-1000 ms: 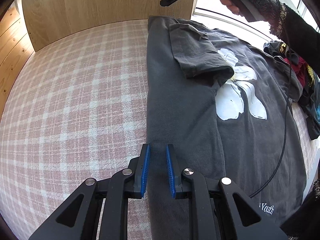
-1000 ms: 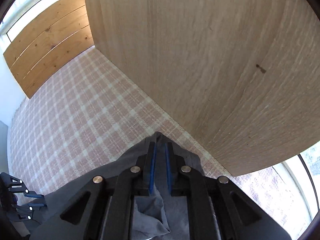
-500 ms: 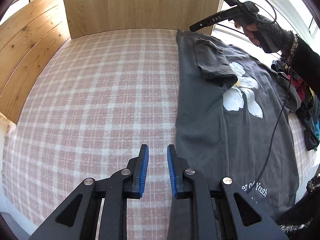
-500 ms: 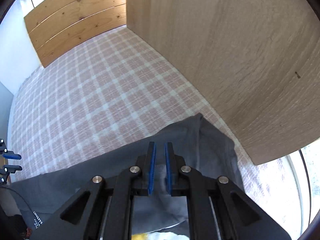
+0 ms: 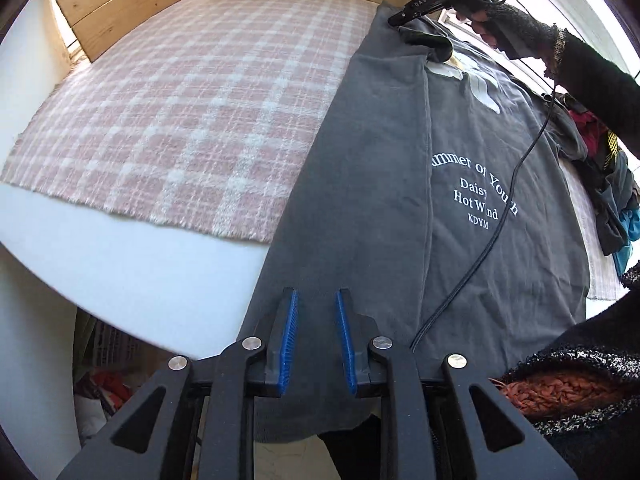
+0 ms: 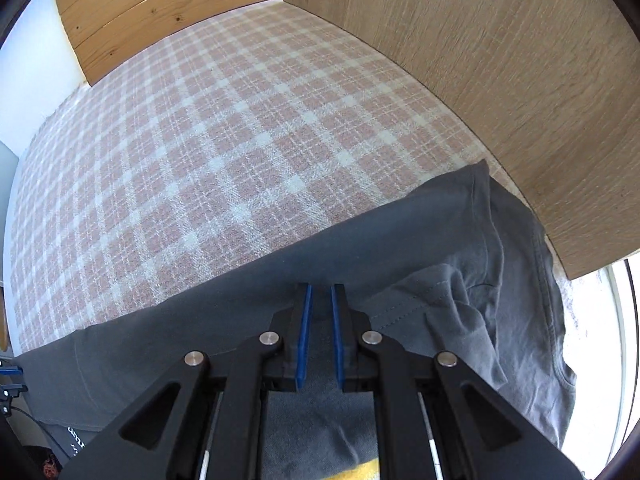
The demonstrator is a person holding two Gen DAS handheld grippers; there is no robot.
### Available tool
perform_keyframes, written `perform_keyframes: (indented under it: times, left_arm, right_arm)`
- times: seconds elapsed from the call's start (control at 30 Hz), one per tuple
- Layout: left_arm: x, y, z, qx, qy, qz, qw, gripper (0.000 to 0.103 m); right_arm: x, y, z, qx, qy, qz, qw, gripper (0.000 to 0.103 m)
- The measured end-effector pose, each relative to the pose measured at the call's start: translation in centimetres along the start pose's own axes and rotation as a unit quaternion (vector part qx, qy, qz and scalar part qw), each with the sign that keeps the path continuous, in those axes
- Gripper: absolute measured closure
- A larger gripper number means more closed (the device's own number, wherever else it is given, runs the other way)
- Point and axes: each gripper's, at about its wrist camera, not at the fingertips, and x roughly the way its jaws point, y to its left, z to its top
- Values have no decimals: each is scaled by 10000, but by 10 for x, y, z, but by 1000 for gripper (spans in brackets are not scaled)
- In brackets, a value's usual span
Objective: Fold clothes
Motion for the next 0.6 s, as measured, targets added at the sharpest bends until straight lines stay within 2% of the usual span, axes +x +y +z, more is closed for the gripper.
perform_keyframes:
  times: [0.13, 0.2, 0.3, 0.43, 0.6]
  left_arm:
    - [-25, 11, -30, -184, -161, 292, 9993, 85]
    - [-35, 5, -36, -71, -316, 228, 9992, 85]
    - [-45, -12, -41, 242, -520, -24, 9983, 85]
    - [-37, -62, -52, 887, -604, -663, 9920, 85]
    - [-22, -133, -89, 1633, -381, -1434, 9754, 85]
  right_arm:
    - [-74, -7, -18, 442, -670, 196, 9966, 92]
    - [-112, -6, -36, 582, -941, 104, 9938, 92]
    - [-160, -18, -84, 870, -1105, -138, 9900, 81]
    - [-200, -35, -184, 1334, -979, -512, 9849, 79]
    - [-216, -47, -301, 2206, -485, -1021, 9688, 79]
